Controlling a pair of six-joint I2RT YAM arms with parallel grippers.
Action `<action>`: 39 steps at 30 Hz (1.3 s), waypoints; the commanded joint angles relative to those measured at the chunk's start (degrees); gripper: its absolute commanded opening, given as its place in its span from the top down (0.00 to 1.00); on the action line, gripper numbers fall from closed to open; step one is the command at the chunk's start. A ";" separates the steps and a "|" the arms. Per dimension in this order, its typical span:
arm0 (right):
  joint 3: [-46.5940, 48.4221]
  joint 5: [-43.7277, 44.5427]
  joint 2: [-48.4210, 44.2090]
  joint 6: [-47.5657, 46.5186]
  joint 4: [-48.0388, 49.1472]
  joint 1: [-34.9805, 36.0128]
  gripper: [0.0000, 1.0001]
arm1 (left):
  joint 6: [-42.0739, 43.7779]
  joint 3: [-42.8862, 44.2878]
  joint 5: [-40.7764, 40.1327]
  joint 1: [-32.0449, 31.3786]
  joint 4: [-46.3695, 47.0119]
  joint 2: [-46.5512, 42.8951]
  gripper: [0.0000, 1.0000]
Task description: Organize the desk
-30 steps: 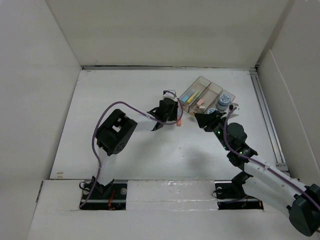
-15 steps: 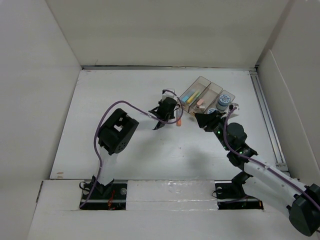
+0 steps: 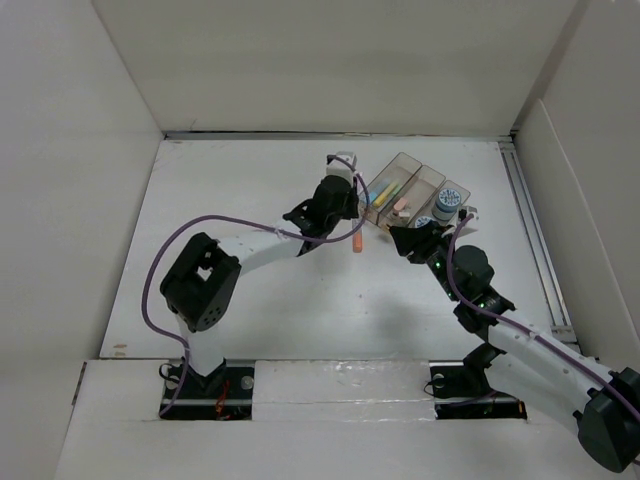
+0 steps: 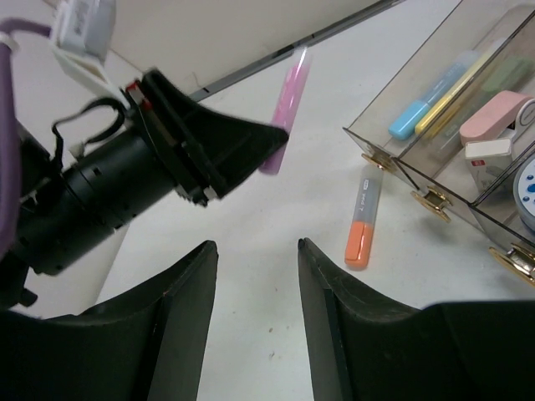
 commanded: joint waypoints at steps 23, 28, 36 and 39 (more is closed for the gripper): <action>0.06 2.29 -7.74 0.60 1.15 0.08 0.51 | 7.20 46.15 13.04 2.22 -11.41 28.68 0.65; -0.38 2.81 -6.86 0.94 1.94 0.08 0.50 | 7.03 37.74 13.48 2.22 -8.25 22.55 0.57; 0.24 1.85 -5.28 0.51 1.76 0.08 0.50 | 2.47 8.06 8.05 1.43 3.96 2.96 0.64; -0.29 1.85 -4.14 0.86 3.34 0.08 0.50 | -1.31 -0.84 -0.38 -0.07 3.45 -0.93 0.64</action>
